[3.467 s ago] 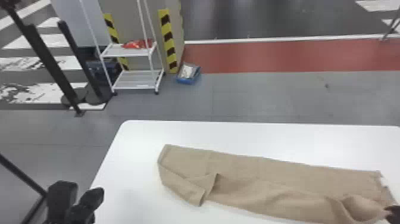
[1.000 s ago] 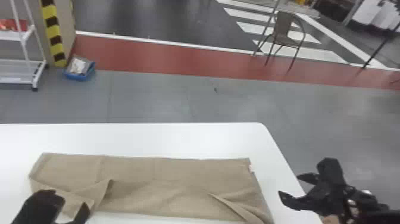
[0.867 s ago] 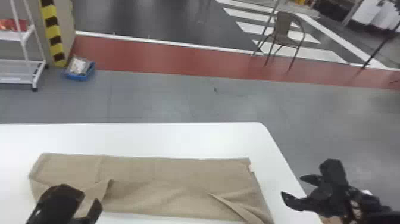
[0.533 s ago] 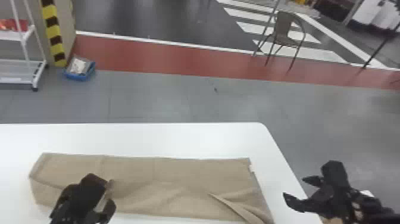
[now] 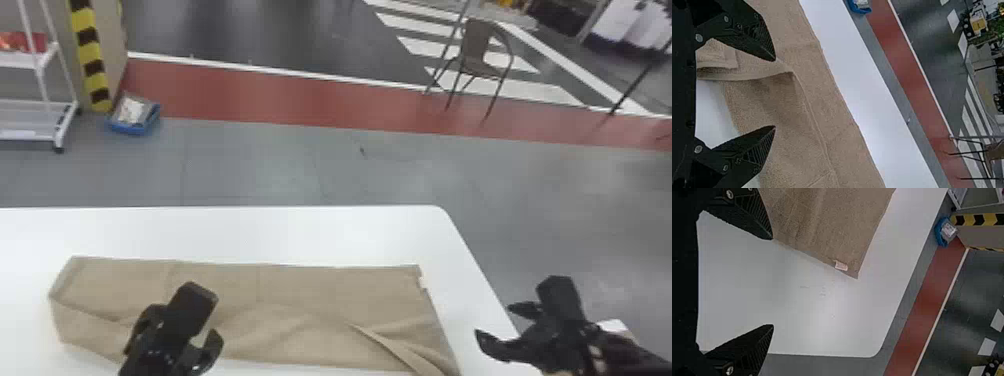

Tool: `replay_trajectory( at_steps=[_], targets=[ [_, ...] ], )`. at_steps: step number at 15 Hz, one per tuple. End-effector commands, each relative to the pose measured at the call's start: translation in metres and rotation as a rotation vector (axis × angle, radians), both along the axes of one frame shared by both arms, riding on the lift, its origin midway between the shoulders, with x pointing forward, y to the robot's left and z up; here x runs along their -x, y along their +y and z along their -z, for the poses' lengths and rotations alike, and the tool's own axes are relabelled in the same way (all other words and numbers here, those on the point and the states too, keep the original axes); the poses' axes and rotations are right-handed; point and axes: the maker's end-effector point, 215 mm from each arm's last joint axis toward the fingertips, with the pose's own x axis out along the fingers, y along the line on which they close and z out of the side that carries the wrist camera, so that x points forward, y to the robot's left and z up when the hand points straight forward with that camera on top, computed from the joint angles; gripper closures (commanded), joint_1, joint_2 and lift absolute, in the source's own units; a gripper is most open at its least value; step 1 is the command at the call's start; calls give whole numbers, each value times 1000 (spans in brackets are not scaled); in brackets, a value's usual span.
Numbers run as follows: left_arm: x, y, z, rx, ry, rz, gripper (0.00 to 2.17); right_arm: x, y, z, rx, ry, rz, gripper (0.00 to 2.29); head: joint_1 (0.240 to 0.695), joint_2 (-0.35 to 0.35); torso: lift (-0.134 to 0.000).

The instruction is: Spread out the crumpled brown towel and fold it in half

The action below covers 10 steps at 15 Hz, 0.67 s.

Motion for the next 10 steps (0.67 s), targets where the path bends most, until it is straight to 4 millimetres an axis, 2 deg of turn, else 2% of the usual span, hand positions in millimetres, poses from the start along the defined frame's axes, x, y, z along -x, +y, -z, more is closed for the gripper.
replay_trajectory(
  at_steps=[1, 2, 8, 9, 10],
  targets=[
    [-10, -2, 5, -8, 4, -2, 340, 0, 2, 2, -2, 3, -3, 90, 695, -350, 0],
    [-13, -1, 8, -5, 10, -9, 407, 0, 1, 1, 3, 4, -2, 90, 695, -350, 0],
    [-21, 14, 28, -23, 47, -37, 417, 2, 2, 4, 2, 9, -5, 90, 695, -350, 0],
    [-22, 19, 30, -28, 55, -45, 505, 1, 2, 4, 2, 7, -7, 90, 695, -350, 0],
    [-20, 25, 33, -37, 74, -60, 920, 1, 2, 4, 3, 7, -5, 90, 695, -350, 0]
  ],
)
